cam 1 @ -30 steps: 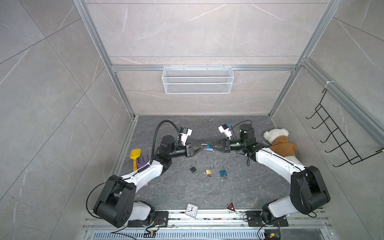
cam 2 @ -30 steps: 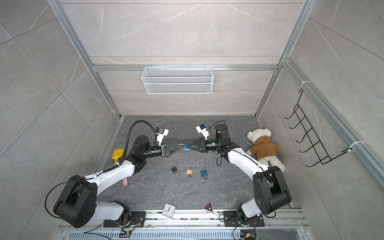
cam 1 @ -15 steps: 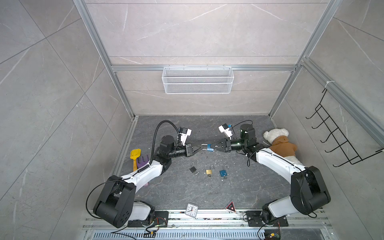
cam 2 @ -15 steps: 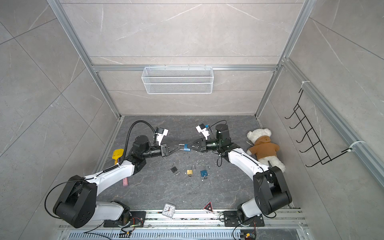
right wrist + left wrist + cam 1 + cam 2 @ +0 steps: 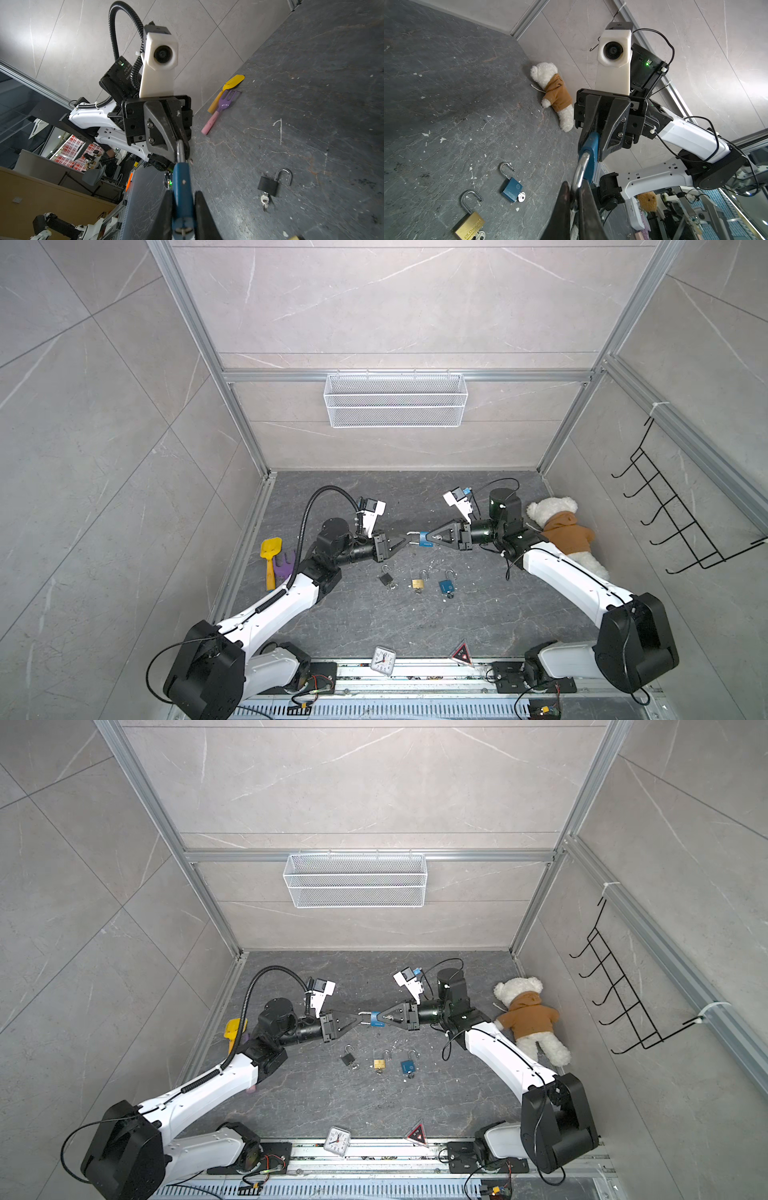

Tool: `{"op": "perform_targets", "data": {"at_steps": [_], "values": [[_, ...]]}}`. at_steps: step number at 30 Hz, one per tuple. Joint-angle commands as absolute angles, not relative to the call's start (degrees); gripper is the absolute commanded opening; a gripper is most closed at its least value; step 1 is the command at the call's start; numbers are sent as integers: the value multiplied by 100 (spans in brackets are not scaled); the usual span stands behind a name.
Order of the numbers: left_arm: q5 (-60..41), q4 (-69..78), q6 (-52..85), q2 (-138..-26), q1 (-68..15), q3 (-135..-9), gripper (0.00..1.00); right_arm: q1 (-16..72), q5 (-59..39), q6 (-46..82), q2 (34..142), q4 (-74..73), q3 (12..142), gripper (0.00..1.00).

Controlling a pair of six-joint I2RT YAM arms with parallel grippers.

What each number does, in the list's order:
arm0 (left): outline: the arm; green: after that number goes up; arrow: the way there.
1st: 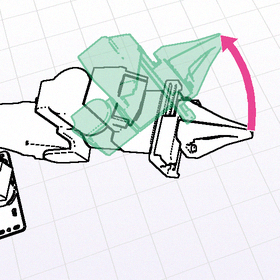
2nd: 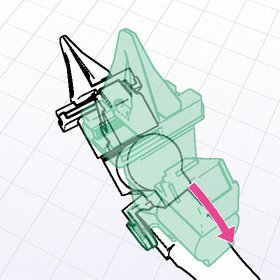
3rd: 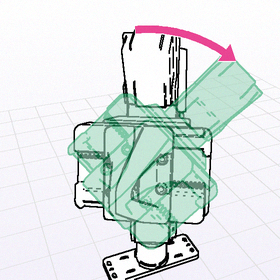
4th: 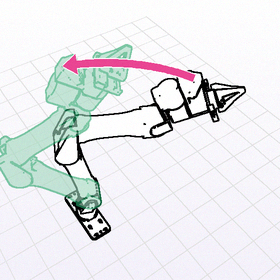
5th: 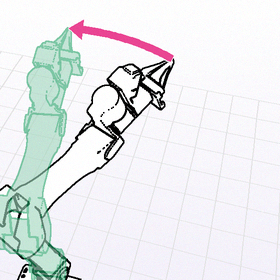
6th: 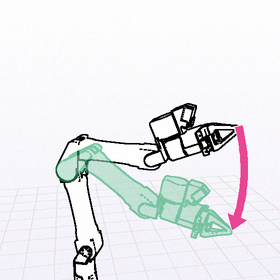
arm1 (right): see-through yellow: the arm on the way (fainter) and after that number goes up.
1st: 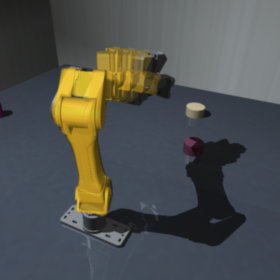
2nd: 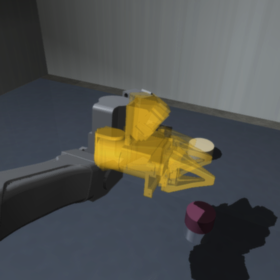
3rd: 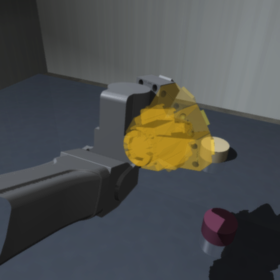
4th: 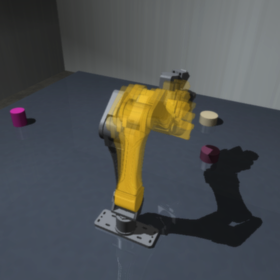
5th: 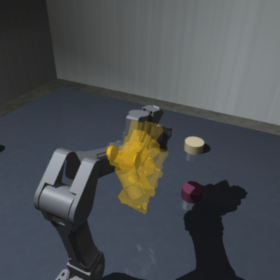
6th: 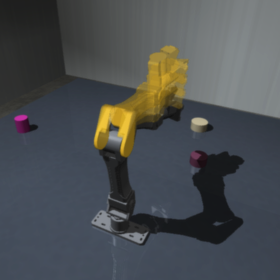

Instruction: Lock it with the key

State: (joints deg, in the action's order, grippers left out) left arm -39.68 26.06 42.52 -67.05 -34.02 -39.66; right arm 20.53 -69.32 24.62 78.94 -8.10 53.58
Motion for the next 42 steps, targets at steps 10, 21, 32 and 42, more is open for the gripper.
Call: {"op": "perform_targets", "data": {"at_steps": [10,21,32,42], "values": [[-4483,2856,3718,-6585,-4007,-4234,0,2126,-6618,2710,7734,-1345,5224,0],[-4579,3319,4033,-6714,-4074,-4193,0,2560,-6360,2408,7836,-936,5387,0],[-4620,3430,4096,-6768,-4160,-4144,0,2795,-6166,2426,7963,-958,5397,0],[-3976,2033,3190,-6074,-4125,-4175,28,2499,-6174,2391,7906,-705,5329,0]]}}
